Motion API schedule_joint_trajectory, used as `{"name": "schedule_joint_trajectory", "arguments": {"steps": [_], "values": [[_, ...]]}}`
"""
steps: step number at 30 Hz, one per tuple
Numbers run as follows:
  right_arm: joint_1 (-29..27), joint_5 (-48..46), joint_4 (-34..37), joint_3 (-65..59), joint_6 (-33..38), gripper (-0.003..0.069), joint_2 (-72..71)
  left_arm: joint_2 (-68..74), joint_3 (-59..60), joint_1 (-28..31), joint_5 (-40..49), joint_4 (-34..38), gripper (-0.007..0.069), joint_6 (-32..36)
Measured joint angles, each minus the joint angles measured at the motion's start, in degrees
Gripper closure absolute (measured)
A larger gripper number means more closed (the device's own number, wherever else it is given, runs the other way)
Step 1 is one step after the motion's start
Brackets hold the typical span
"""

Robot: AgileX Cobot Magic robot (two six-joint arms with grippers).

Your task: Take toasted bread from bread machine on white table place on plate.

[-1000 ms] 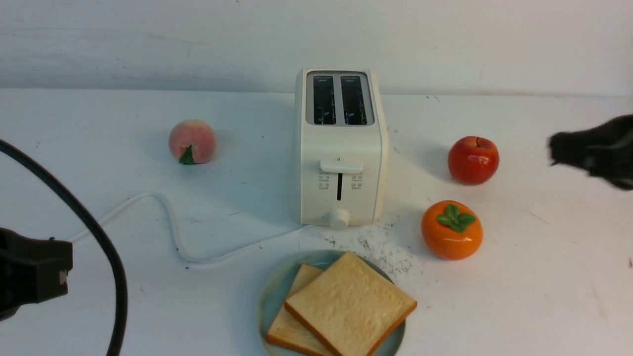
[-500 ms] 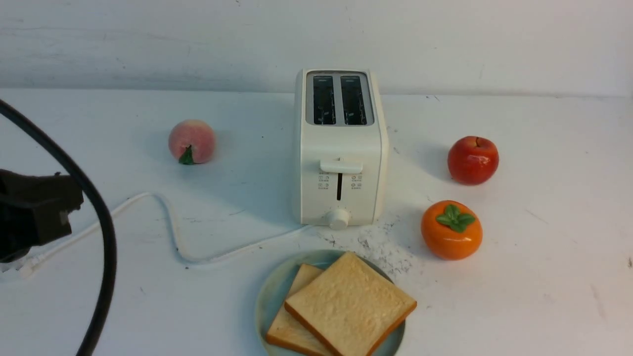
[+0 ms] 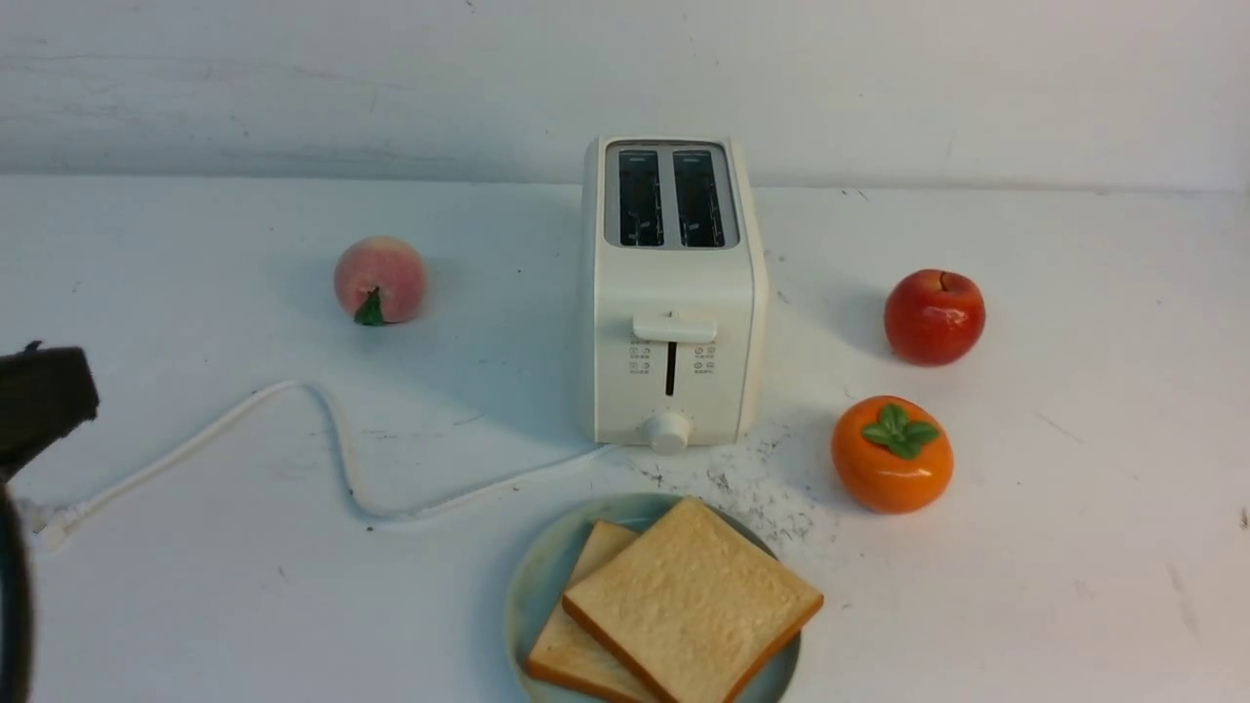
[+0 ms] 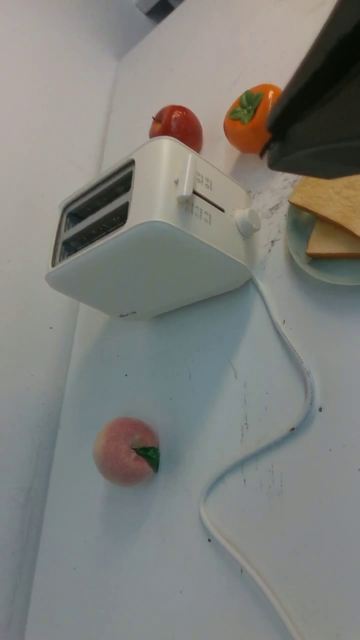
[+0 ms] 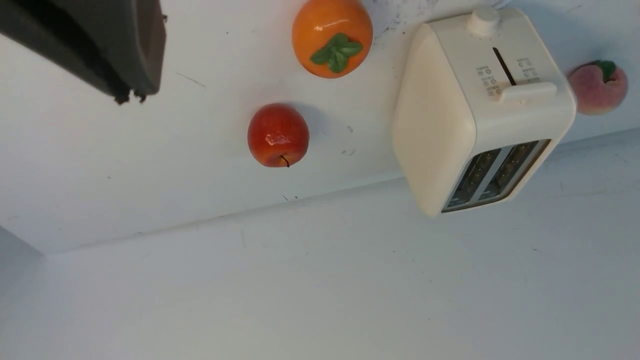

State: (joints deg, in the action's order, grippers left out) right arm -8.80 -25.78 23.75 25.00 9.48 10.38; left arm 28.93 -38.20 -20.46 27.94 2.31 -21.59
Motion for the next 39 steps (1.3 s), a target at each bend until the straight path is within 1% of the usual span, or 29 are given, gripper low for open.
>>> {"name": "schedule_joint_trajectory", "arguments": {"steps": [7,12,17,21,28,31,32,33,37,38,39], "values": [[0.0,-0.2,0.0,0.0,0.0,0.0654,0.0,-10.5,8.1,0.0,-4.9,1.9,0.0635,-0.1],[0.0,-0.2,0.0,0.0,0.0,0.065,0.0,-11.7,9.1,0.0,-4.0,2.3,0.0635,-0.1],[0.0,-0.3,0.0,0.0,0.0,0.0644,0.0,-11.7,9.1,0.0,-0.4,2.2,0.063,0.0],[0.0,-0.3,0.0,0.0,0.0,0.0641,0.0,-11.7,9.1,0.0,0.2,1.2,0.0627,0.0],[0.0,-0.3,0.0,0.0,0.0,0.0636,0.0,-12.0,10.5,0.1,-1.0,-3.6,0.0624,0.0],[0.0,-0.3,0.0,0.0,0.0,0.0636,0.0,-15.0,16.2,3.3,-5.5,-4.7,0.0623,0.0],[0.0,-0.3,0.0,0.0,0.0,0.0635,0.0,-15.3,16.7,3.6,-5.5,-4.7,0.0623,0.0],[0.0,-0.3,0.0,0.0,0.0,0.0633,0.0,-17.2,19.9,5.9,-7.6,-4.8,0.0622,0.0],[0.0,-0.3,0.0,0.0,0.0,0.0627,0.0,-22.2,30.8,12.0,-13.8,-4.9,0.0619,0.0],[0.0,-0.3,0.0,0.0,0.0,0.0625,0.0,-22.4,31.3,12.4,-14.3,-4.9,0.0619,0.0],[0.0,-0.3,0.0,0.0,0.0,0.0622,0.0,-24.4,35.9,14.0,-16.0,-4.9,0.0617,0.0]]}}
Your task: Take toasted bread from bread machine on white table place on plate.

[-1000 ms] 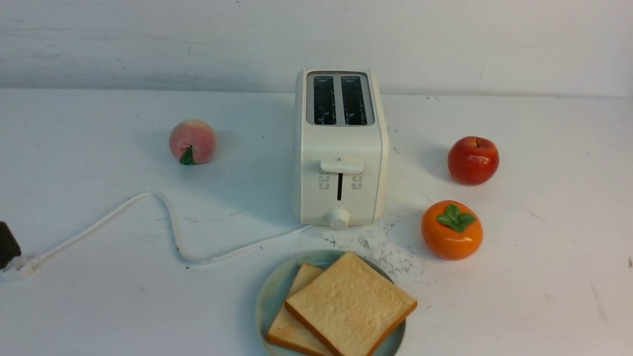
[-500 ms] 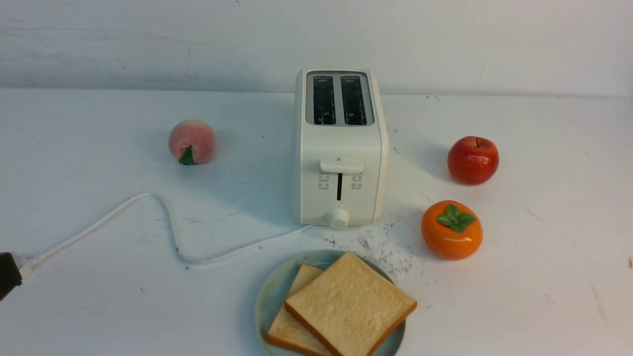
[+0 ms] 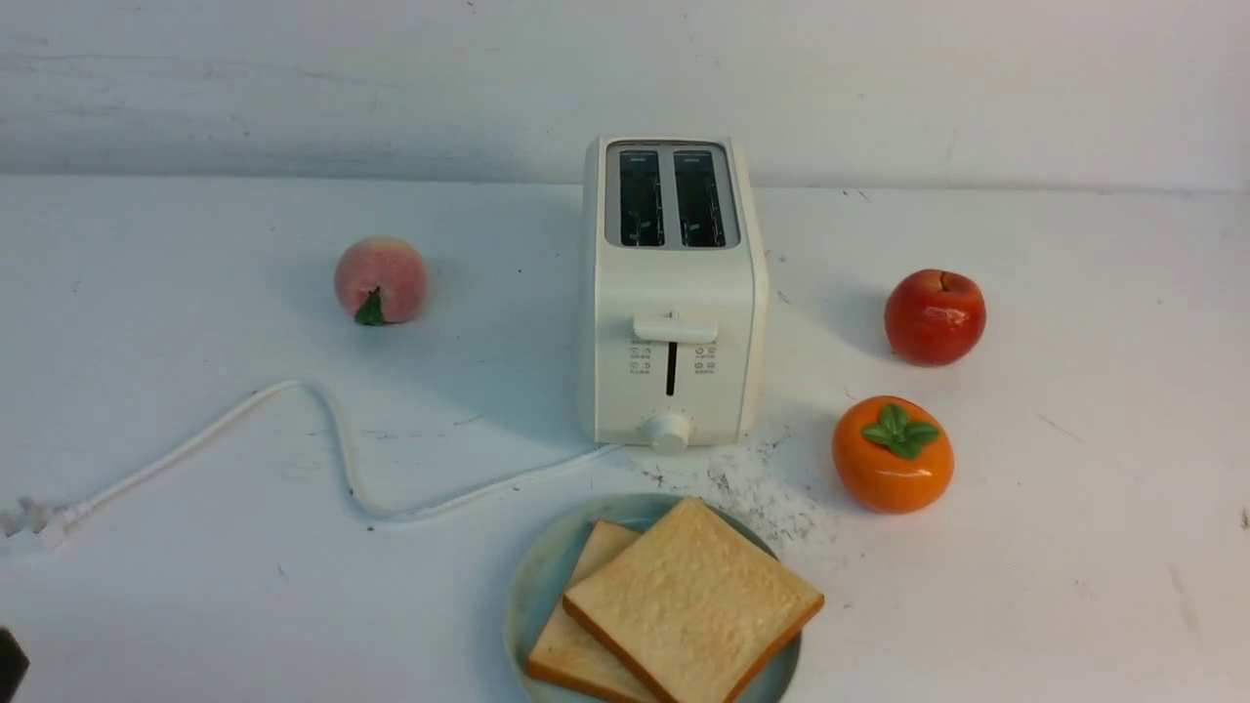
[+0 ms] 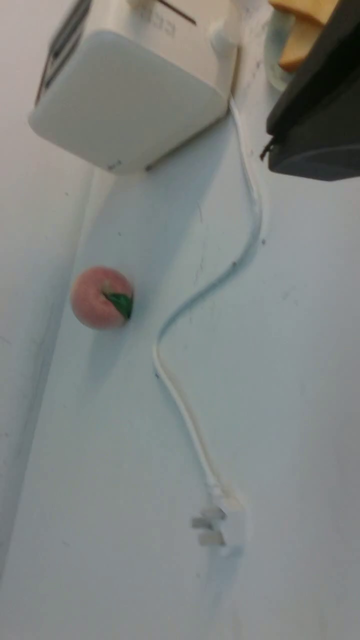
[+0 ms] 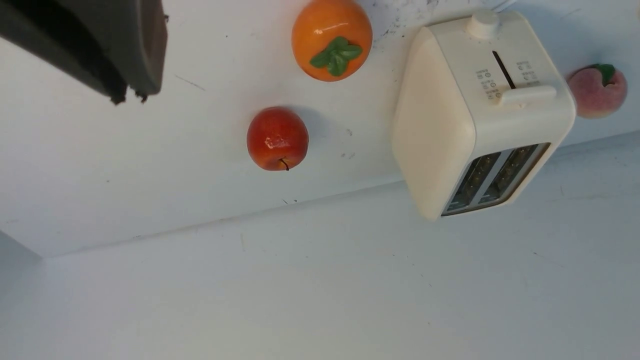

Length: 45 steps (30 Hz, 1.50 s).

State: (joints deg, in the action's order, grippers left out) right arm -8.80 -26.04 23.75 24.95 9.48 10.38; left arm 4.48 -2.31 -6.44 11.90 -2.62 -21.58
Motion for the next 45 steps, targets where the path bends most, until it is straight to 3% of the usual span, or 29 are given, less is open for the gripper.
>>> {"name": "schedule_joint_trajectory", "arguments": {"steps": [11,37,45], "values": [[0.0,-0.1,0.0,0.0,0.0,0.0607,0.0,-5.1,4.0,1.7,9.9,-0.2,0.0608,0.0],[0.0,-0.2,-0.1,0.0,0.0,0.058,0.0,-5.1,4.0,1.7,10.3,-0.2,0.0587,0.0],[0.0,3.5,-4.8,-3.7,4.1,0.0571,-0.6,-5.1,4.0,1.7,10.3,-0.2,0.0587,0.0]]}}
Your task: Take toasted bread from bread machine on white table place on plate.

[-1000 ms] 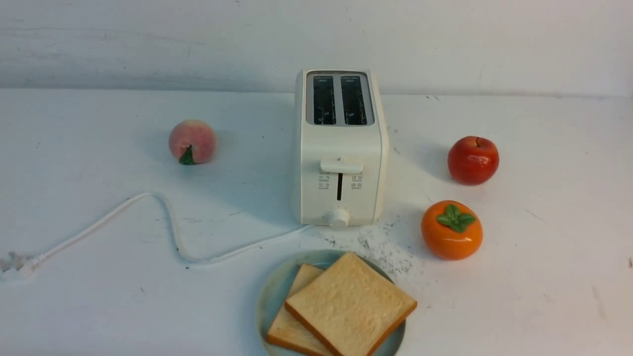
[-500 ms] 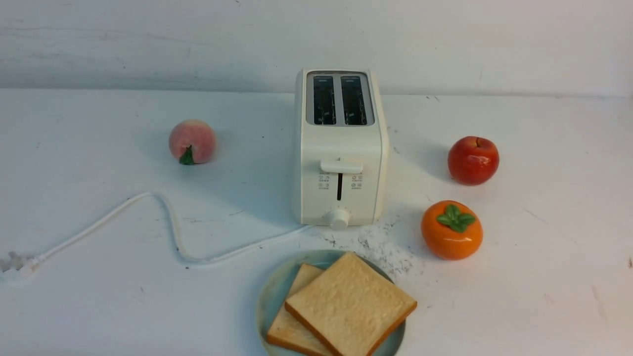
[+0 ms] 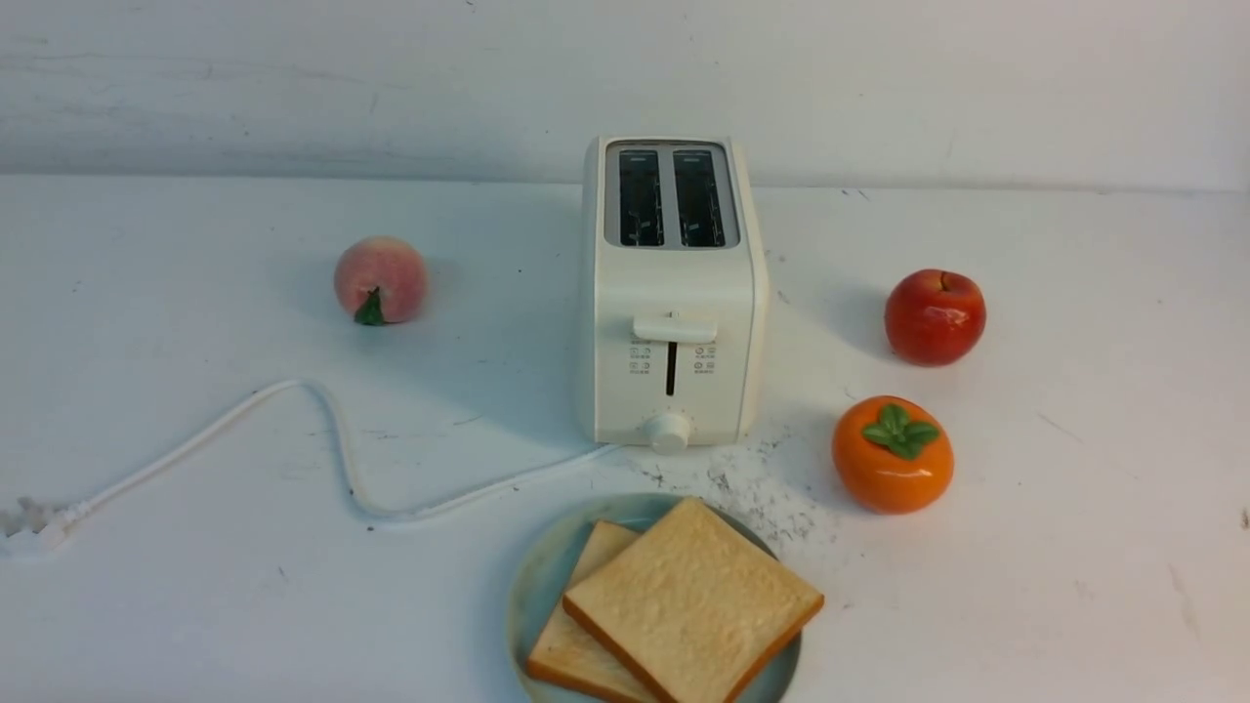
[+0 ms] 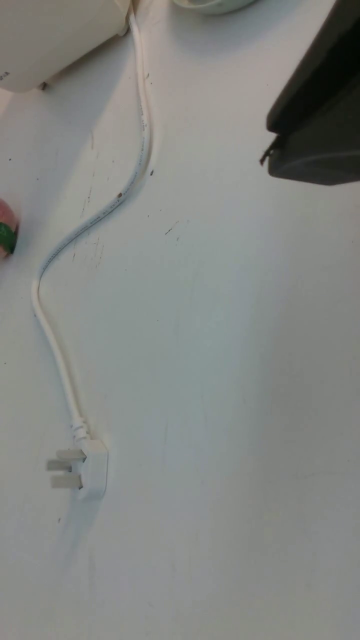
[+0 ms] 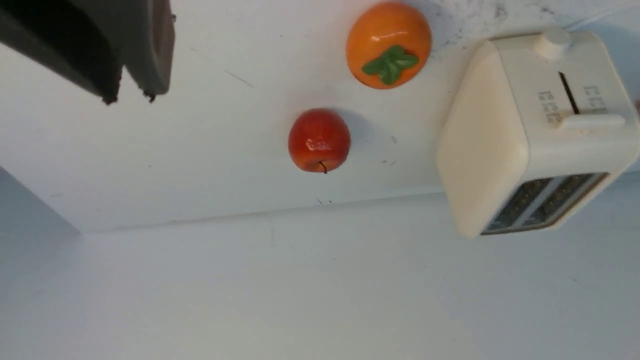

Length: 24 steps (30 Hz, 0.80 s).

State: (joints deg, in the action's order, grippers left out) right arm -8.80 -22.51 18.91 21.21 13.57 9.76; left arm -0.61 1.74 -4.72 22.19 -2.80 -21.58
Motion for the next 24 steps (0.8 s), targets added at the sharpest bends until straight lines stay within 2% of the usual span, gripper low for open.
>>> {"name": "schedule_joint_trajectory", "arguments": {"steps": [10,12,16,24], "values": [[8.5,10.7,-3.1,-19.4,1.7,0.0562,-4.1,0.0,0.0,0.0,0.0,0.0,0.0586,0.0],[9.2,9.8,-3.1,-21.8,1.7,0.0561,-7.0,0.0,0.0,0.0,0.0,0.0,0.0585,0.0],[9.5,1.5,-3.4,-22.4,0.8,0.0558,-10.2,0.0,0.0,0.0,0.2,0.0,0.0579,0.0],[9.6,0.1,-3.5,-22.2,0.5,0.0552,-10.3,0.0,0.0,0.0,0.2,-0.1,0.0574,0.0]]}}
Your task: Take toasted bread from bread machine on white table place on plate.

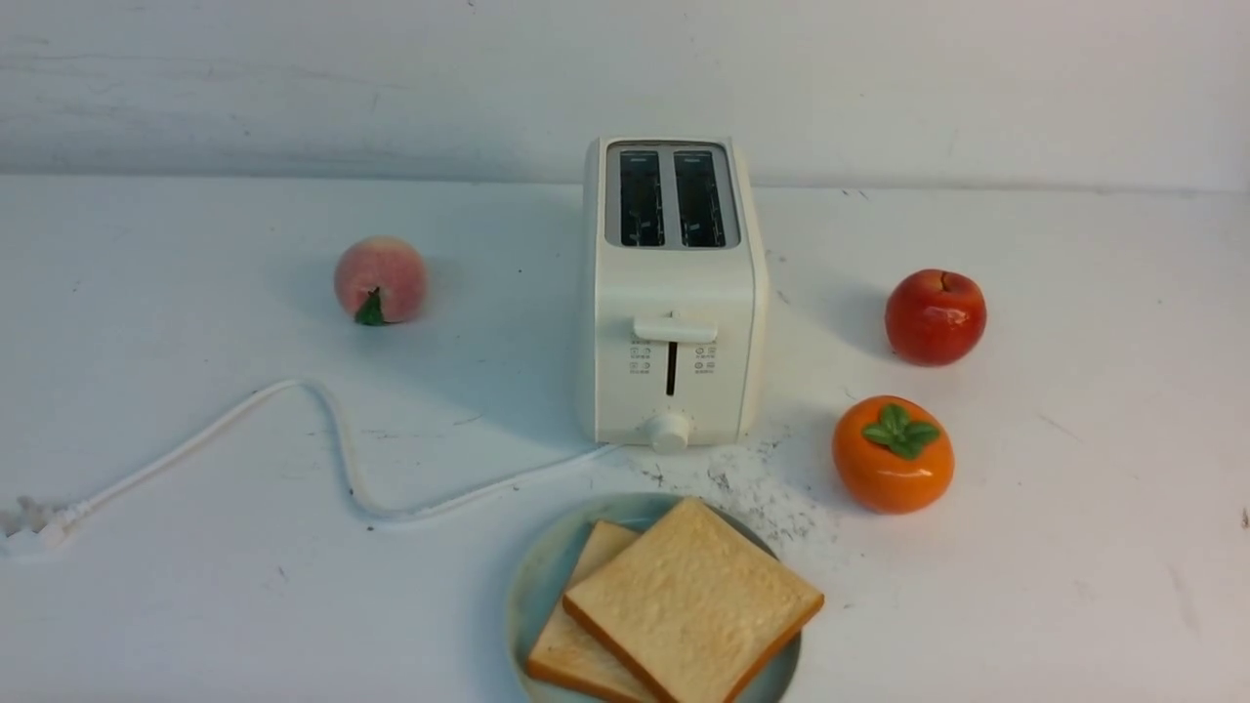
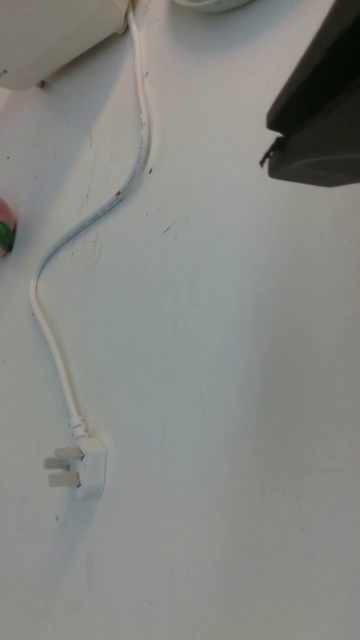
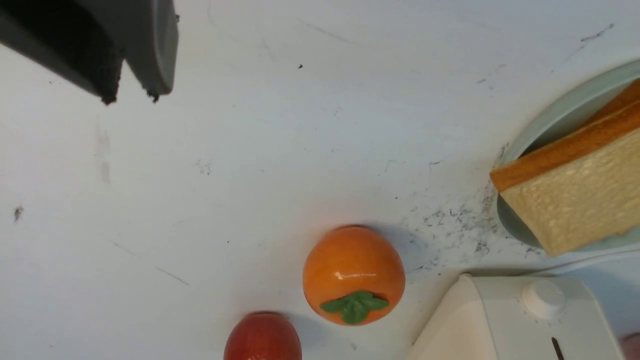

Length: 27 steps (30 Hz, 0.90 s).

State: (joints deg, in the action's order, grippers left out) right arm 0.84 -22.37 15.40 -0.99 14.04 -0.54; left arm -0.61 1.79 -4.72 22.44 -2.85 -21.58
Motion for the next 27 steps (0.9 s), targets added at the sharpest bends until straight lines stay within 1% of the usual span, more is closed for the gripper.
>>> {"name": "schedule_joint_trajectory", "arguments": {"steps": [27], "values": [[0.0,-0.1,0.0,0.0,0.0,0.0526,0.0,0.0,0.0,0.0,0.0,0.0,0.0554,0.0]]}}
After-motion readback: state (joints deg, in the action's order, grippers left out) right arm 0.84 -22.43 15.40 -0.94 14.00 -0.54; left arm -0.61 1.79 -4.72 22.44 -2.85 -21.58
